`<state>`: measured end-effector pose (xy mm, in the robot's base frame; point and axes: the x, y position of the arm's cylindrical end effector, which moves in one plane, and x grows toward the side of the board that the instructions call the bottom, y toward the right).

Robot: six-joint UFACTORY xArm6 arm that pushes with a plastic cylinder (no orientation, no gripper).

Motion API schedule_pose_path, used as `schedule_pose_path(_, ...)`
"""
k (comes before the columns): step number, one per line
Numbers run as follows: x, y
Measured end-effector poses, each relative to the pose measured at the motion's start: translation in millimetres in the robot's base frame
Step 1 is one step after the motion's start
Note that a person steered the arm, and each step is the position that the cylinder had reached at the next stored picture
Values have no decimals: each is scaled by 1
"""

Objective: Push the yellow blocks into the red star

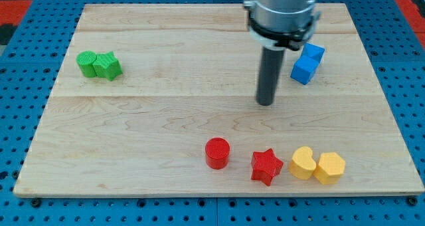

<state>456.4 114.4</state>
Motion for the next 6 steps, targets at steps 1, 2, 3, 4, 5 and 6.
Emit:
schedule_pose_path(1, 10, 77)
schedule_pose_path(2, 68, 154)
schedule_pose_path(3, 127, 153)
schedule_pose_path(4, 137, 95)
schedule_pose_path(5, 137, 39)
schedule_pose_path(6, 132, 64)
